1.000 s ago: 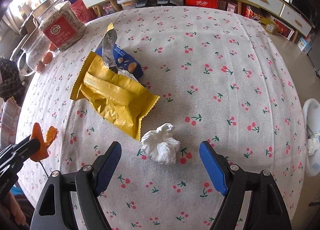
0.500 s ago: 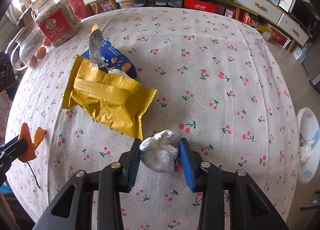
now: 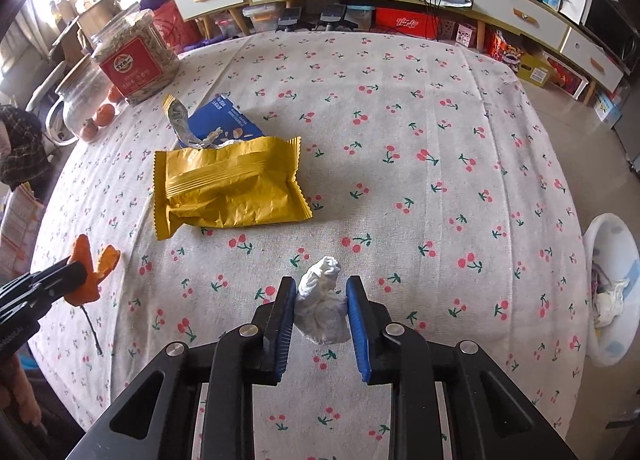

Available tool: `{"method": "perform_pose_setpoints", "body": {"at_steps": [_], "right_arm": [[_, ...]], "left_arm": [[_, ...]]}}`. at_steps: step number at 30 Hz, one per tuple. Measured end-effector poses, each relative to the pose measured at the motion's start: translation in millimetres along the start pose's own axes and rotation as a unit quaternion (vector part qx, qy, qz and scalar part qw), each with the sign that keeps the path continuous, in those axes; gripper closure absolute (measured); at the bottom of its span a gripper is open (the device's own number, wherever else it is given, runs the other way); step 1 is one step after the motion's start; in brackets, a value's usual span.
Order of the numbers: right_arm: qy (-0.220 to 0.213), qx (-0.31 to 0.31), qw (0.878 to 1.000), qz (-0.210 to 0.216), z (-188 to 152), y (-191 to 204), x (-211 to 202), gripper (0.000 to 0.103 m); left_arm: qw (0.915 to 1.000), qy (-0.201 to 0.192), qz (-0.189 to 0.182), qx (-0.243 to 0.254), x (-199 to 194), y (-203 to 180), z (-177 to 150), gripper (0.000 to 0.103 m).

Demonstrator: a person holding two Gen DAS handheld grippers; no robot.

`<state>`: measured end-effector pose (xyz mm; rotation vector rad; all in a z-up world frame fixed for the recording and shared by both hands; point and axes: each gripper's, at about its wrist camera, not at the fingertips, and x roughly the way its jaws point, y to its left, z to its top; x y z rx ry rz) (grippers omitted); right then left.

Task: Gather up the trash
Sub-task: 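Carry the tissue ball and orange peel toward the white bin with both grippers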

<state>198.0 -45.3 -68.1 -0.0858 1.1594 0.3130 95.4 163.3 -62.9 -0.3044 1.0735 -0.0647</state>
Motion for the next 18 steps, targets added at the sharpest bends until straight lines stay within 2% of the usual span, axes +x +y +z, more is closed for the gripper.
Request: {"method": "perform_pose_setpoints", "body": {"at_steps": [10,18], "right_arm": [[-0.027,0.024,0.999,0.010,-10.0,-29.8,-32.4,0.076],[-0.042,0.053,0.998,0.009,-23.5,-72.7,-54.9,0.076]], "left_arm": [[0.9995,-0.009,-0.020,0.024,2.4,-33.2,3.3,0.080],[0.9976,-0.007,-0.037,0.058,10.6,-78.7,2.1,0.080]]}}
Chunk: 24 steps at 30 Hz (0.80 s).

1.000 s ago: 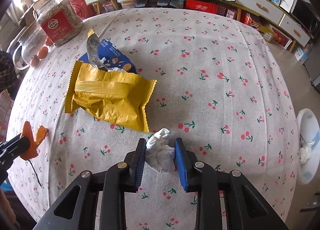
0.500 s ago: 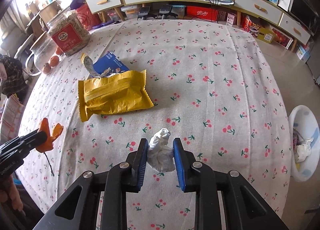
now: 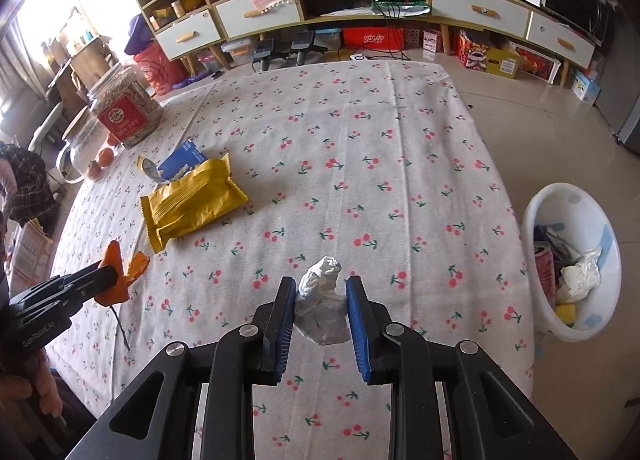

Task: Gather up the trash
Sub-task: 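Carry the tissue ball and orange peel toward the white bin with both grippers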

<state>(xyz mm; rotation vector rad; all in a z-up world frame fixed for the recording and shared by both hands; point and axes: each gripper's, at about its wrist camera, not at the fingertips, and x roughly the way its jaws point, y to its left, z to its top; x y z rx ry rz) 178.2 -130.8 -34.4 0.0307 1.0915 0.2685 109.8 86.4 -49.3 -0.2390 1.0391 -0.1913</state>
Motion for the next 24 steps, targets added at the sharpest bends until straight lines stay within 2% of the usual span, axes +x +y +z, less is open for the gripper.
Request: {"method": "perform_pose_setpoints", "body": {"at_steps": [14,24], "right_arm": [[-0.023,0.071,0.997,-0.029,-22.1,-102.4,-40.5,0.076],[-0.034,0.150,0.987,-0.056,-34.0,-192.3,-61.2,0.076]], "left_arm": [[0.9983,0.018,-0.024,0.049,32.7,-87.3,7.7,0.080],[0.9931,0.030,-0.060,0.096,54.8,-164.4,18.8,0.080]]}}
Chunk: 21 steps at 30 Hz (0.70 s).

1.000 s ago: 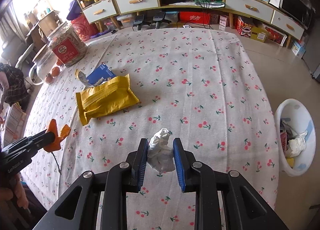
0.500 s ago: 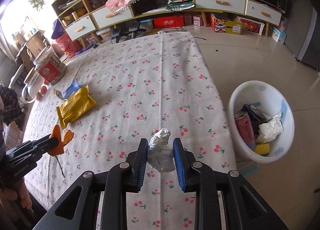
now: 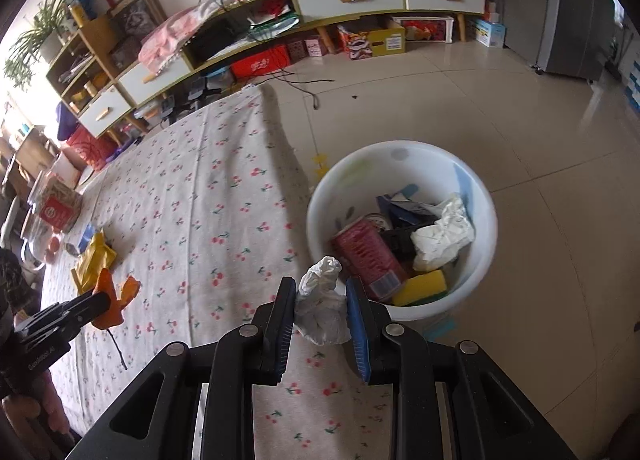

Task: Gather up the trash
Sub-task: 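Carry the tissue ball and orange peel toward the white bin with both grippers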

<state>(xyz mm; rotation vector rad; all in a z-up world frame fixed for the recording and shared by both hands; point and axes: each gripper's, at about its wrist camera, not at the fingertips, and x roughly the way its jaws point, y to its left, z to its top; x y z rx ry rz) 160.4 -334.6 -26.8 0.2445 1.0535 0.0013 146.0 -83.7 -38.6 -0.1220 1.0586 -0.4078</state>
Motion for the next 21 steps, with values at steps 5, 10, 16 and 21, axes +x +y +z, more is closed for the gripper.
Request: {"method": "perform_pose_setpoints", "body": {"at_steps": [5,10,16,21], "right_arm": [[0.001,0.043,0.999,-0.013,8.6,-40.8,3.8,0.076],[0.004,0.071,0.997,-0.013,15.1,-63.4,10.0,0.076],[0.001,0.092,0.996,-0.006,21.6,-73.4,15.9,0.073],[-0.001,0.113,0.994,0.002,23.6,-84.4,17.8,0.058]], "left_arm": [[0.9993,0.007,-0.022,0.030,24.6,-38.2,15.7,0.080],[0.9978,0.019,-0.042,0.048,47.9,-70.1,29.3,0.080],[0.9958,0.020,-0.053,0.071,65.2,-101.6,42.8,0.080],[0.9948,0.023,-0.056,0.082,79.4,-117.2,52.8,0.080]]}}
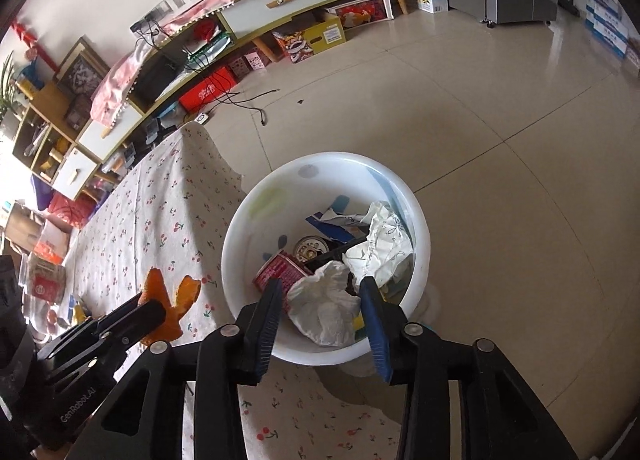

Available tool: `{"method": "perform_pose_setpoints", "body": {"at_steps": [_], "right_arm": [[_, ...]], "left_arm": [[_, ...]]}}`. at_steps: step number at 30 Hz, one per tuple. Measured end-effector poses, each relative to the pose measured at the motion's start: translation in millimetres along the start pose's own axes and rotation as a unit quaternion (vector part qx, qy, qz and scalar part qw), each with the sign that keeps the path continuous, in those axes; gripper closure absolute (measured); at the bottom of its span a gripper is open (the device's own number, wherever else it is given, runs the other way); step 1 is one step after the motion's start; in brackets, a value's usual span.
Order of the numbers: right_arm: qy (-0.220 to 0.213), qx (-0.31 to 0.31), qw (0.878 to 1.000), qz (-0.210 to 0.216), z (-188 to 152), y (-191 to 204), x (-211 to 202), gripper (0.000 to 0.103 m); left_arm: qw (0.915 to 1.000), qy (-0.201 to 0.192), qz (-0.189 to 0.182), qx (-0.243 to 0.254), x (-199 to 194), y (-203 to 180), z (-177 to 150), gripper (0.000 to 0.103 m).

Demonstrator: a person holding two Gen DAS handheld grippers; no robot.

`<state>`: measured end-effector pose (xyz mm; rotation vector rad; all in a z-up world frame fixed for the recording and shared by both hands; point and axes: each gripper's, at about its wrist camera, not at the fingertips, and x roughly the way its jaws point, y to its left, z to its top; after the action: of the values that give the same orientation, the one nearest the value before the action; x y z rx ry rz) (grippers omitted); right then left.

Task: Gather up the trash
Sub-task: 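Carry the tissue ball and orange peel toward the white bin with both grippers, then open the left gripper over the bin while the right releases the tissue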

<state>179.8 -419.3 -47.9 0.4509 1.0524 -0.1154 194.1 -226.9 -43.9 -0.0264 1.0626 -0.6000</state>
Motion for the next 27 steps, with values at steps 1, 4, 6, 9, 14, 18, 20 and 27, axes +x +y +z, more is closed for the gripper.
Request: {"method": "perform_pose_setpoints", "body": {"at_steps": [1,4,6,9,14,18,20,27], "right_arm": [[-0.002,0.004,1.000,0.000,0.4,-2.5,-1.2,0.056],[-0.005,0.012,1.000,0.003,1.6,-8.9,-4.3,0.053],[-0.005,0.016,1.000,-0.001,0.9,-13.3,-8.4,0.053],[-0.009,0.022,1.000,-0.009,-1.4,-20.3,-15.1,0.050],[-0.020,0.030,0.999,-0.018,-2.8,-34.8,-25.7,0.047],[-0.022,0.041,0.999,-0.022,-3.5,-47.1,-29.1,0.047],[-0.022,0.044,0.998,-0.023,-4.1,-50.9,-29.8,0.047],[-0.023,0.037,0.999,-0.028,-5.1,-48.4,-34.8,0.046]], "left_arm": [[1.0000,0.000,0.000,0.002,2.7,-2.0,1.6,0.080],[1.0000,0.001,0.001,0.008,10.3,-8.0,5.8,0.080],[0.9999,0.002,0.003,0.014,15.8,-11.6,9.4,0.080],[0.9997,0.005,0.007,0.021,25.5,-16.8,14.4,0.080],[0.9994,0.001,0.013,0.032,35.4,-24.6,20.5,0.079],[0.9995,-0.001,0.022,0.022,36.2,-25.1,23.4,0.063],[0.9993,-0.006,0.028,0.025,33.1,-25.6,22.6,0.052],[0.9987,-0.007,0.041,0.029,17.3,-18.3,17.9,0.041]]}}
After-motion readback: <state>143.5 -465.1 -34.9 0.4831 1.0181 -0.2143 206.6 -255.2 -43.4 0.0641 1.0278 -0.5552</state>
